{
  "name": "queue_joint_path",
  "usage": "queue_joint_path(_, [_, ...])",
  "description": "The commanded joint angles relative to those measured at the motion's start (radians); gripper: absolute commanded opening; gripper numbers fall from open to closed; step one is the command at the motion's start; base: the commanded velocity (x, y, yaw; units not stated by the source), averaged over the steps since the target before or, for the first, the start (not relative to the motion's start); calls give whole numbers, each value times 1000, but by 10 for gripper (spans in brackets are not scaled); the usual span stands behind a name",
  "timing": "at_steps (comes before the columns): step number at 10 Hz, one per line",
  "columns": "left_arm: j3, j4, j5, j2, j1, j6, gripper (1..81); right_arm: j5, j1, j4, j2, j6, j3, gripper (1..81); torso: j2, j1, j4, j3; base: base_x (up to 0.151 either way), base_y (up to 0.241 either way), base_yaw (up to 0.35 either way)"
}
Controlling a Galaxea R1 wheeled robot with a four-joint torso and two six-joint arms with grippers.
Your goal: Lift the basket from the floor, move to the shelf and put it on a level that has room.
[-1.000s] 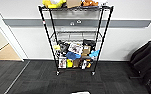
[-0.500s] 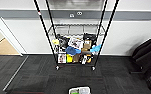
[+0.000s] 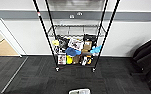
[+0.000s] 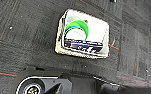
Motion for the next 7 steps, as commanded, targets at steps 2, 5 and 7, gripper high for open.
queue_joint_path(2, [-50, -5, 46, 25, -50, -4, 811, -48, 60, 0, -9, 2, -13, 811, -134, 86, 0, 0, 0, 0, 0])
queue_joint_path(5, [-53, -3, 46, 32, -50, -4, 811, -48, 55, 2, -9, 3, -27, 811, -237, 151, 0, 0, 0, 0, 0])
queue_joint_path(7, [-53, -5, 46, 29, -50, -4, 811, -47, 54, 9, -9, 3, -34, 811, -307, 194, 0, 0, 0, 0, 0])
